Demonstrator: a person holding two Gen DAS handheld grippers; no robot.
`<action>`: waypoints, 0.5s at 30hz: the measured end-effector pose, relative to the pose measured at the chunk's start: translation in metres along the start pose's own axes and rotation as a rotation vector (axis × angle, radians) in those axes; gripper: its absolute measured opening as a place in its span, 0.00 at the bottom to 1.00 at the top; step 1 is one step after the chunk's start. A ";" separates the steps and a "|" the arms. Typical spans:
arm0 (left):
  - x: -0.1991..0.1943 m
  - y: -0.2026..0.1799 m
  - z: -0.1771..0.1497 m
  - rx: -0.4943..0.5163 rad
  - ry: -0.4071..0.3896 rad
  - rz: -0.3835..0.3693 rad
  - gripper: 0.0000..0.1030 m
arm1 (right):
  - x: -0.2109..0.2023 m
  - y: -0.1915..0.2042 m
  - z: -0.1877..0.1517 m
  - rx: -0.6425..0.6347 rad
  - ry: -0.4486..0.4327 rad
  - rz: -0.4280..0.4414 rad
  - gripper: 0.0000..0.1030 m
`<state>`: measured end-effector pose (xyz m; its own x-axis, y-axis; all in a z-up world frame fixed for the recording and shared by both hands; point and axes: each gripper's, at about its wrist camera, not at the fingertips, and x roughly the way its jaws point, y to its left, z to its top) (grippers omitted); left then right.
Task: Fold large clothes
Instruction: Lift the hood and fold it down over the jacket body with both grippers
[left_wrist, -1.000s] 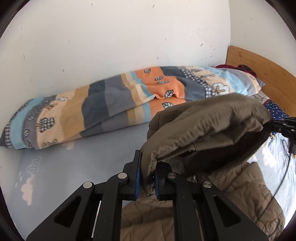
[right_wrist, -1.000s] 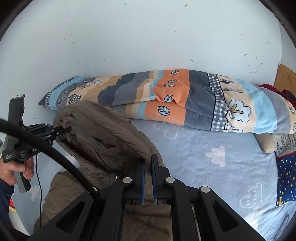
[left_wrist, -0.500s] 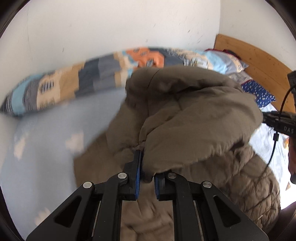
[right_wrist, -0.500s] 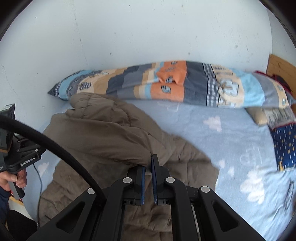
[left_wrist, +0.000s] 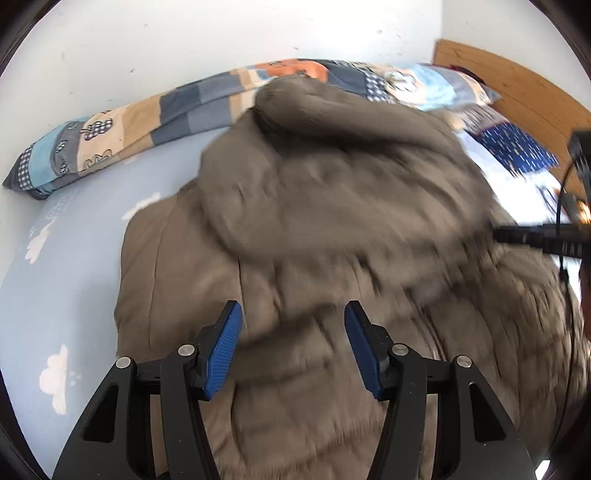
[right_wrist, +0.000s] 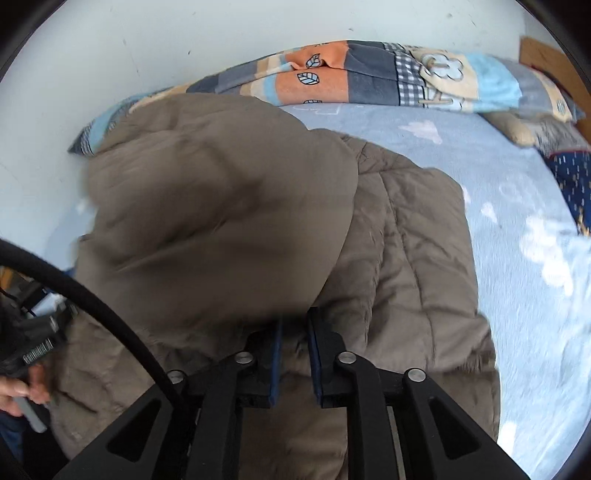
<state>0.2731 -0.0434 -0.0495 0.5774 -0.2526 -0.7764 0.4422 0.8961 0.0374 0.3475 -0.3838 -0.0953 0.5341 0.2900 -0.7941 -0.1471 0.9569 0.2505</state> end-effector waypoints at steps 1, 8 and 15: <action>-0.006 -0.002 -0.006 0.010 0.005 -0.006 0.55 | -0.006 -0.002 -0.003 0.008 0.012 0.003 0.17; -0.043 -0.006 0.005 -0.003 -0.081 -0.051 0.55 | -0.069 -0.004 -0.002 0.095 -0.151 0.071 0.17; -0.023 -0.005 0.108 -0.015 -0.150 -0.042 0.56 | -0.044 0.004 0.045 0.135 -0.275 0.143 0.17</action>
<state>0.3319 -0.0819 0.0364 0.6549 -0.3409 -0.6745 0.4585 0.8887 -0.0040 0.3614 -0.3938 -0.0346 0.7232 0.3879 -0.5715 -0.1351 0.8908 0.4338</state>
